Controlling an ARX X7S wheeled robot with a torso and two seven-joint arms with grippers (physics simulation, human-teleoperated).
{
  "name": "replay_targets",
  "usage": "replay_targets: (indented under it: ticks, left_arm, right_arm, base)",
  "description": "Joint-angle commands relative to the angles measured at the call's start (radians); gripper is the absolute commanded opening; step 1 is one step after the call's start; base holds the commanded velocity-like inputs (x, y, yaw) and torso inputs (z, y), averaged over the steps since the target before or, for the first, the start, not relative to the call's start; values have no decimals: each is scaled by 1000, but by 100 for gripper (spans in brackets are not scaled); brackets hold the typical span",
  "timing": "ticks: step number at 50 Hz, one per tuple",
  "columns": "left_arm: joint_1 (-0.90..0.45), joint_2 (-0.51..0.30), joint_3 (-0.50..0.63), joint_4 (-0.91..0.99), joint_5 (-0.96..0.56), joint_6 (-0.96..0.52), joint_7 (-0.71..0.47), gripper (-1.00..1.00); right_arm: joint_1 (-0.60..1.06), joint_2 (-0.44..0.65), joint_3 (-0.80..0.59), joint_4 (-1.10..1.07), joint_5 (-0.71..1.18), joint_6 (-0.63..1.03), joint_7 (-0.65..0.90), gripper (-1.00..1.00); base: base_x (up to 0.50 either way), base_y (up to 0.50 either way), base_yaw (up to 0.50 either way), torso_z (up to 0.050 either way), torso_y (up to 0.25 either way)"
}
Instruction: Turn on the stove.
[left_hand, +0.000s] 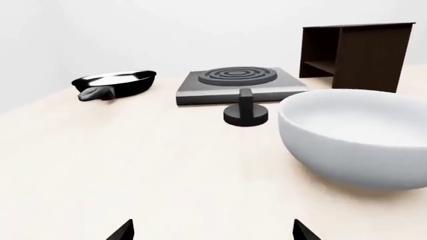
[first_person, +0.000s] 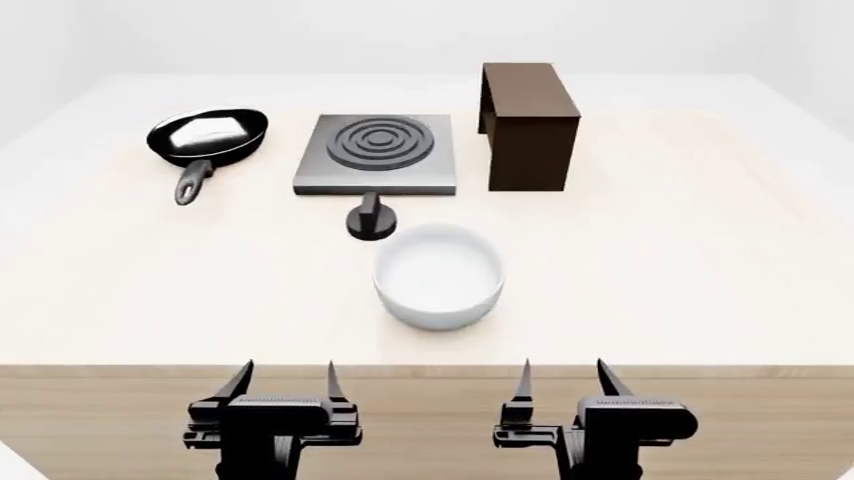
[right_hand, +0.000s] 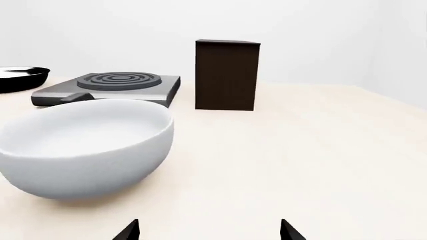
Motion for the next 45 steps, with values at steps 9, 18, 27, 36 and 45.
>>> replay_targets:
  ticks: [9,18,27,36,45]
  left_arm:
    - [-1,-12,7,-1,-25,9,-8,100]
    - [-3,-21,18,-3,-35,11,-19,100]
    - [-2,-31,30,-4,-46,15,-30,100]
    - [-3,-40,41,1,-56,12,-41,100]
    - [-1,-49,51,6,-63,12,-50,100]
  right_arm:
    - [4,8,-14,1,7,2,17,100]
    - [6,18,-25,6,17,0,27,100]
    - [2,29,-38,0,26,-3,38,100]
    - [4,38,-49,0,34,-4,49,100]
    - [3,46,-61,-2,38,-5,57,100]
  base:
    - [0,500,0,0,0]
    - [0,500,0,0,0]
    - [0,500,0,0,0]
    - [0,500,0,0,0]
    - [0,500,0,0,0]
